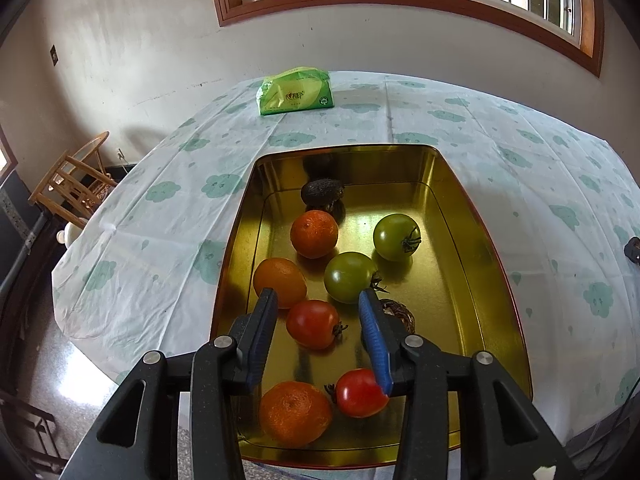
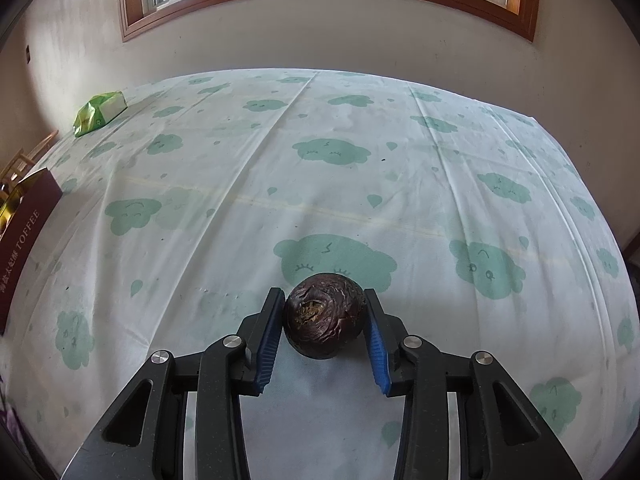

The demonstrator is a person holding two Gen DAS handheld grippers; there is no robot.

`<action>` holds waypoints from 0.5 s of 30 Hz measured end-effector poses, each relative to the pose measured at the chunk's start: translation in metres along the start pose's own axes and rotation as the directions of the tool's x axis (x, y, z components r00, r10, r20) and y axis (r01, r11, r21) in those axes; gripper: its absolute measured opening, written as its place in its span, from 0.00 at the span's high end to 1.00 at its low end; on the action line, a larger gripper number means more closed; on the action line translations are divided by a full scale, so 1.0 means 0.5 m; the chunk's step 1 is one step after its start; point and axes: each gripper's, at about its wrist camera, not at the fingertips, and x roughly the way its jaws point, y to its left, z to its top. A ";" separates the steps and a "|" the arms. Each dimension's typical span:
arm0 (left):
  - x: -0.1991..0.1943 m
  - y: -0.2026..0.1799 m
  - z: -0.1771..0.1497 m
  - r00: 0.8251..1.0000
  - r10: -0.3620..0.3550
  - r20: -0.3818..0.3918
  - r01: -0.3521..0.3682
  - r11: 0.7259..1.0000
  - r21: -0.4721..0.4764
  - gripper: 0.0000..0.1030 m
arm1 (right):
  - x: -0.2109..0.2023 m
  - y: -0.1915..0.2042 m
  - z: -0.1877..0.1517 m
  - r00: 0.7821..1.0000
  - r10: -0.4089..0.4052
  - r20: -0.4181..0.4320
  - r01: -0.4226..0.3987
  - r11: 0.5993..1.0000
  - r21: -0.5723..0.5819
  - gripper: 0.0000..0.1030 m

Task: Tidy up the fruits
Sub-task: 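Carry the passion fruit over the tray and release it with the right gripper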

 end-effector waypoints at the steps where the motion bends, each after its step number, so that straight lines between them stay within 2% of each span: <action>1: -0.003 0.000 0.000 1.000 0.003 0.005 -0.003 1.000 0.003 0.60 | -0.004 0.007 -0.002 1.000 0.009 0.000 -0.009 1.000 0.001 0.61; 8: -0.018 0.002 -0.002 1.000 0.010 0.028 -0.010 1.000 0.003 0.55 | -0.052 0.094 0.004 0.995 0.098 0.034 -0.097 0.995 -0.030 0.62; 13: -0.027 0.011 -0.005 0.999 0.014 0.042 -0.014 1.000 -0.005 0.51 | -0.095 0.213 0.026 0.978 0.197 0.061 -0.189 0.975 -0.115 0.62; 15: -0.030 0.014 -0.008 0.999 0.022 0.049 -0.022 1.000 -0.005 0.47 | -0.113 0.267 0.035 0.968 0.240 0.069 -0.228 0.961 -0.155 0.62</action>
